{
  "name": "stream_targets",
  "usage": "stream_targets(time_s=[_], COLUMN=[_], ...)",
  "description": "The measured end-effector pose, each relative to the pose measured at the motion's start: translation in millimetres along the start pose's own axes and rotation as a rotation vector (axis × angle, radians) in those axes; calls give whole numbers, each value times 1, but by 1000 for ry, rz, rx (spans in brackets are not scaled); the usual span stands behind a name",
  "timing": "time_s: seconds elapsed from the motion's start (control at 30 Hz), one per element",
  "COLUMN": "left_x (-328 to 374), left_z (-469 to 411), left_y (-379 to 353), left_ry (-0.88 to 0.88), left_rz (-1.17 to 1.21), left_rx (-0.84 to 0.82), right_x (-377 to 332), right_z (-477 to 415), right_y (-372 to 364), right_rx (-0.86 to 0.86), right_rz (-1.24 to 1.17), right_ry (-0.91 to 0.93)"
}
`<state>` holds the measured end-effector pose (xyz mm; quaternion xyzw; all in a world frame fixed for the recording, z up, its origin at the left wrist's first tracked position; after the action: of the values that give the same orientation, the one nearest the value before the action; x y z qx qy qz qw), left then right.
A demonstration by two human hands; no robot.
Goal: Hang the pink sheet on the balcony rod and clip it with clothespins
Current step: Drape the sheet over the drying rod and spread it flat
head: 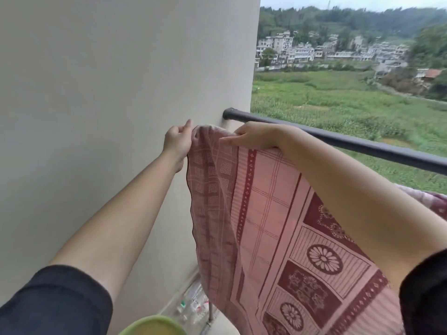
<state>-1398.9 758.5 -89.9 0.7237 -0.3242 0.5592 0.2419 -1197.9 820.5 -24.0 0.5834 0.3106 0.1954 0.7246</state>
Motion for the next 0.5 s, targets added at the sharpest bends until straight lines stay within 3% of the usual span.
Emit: stream_targets(time_s=[0.1,0.23,0.33,0.4,0.5], left_x=[-6,-8,4,23,50], left_z=[4,4,11,27,63], left_y=[-2,3,-2,-19,-68], left_ry=[11,30,-21,-208,-644], left_rz=[30,-76,-441,-664,-809], left_rx=[-48,47,146,187,9], right_x=[12,28,46,60,79], right_z=[22,60,96,123,172], right_y=[-3,-8,-11,-13,-15], right_rx=[87,208,289,356,466], right_rz=[76,208,262,318,356], right_ry=[13,-23,-83,-137,-223])
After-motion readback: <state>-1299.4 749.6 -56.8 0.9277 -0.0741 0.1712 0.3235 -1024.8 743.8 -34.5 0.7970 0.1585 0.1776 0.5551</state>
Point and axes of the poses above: each hand's wrist, its own z-axis away from the middle knuckle, its own y-axis out of the back of the hand, x = y × z, the point moved 3 cm from there along -z, towards the middle knuckle, and after that the axes turned 8 degrees about -y, right-handed, at the moved point
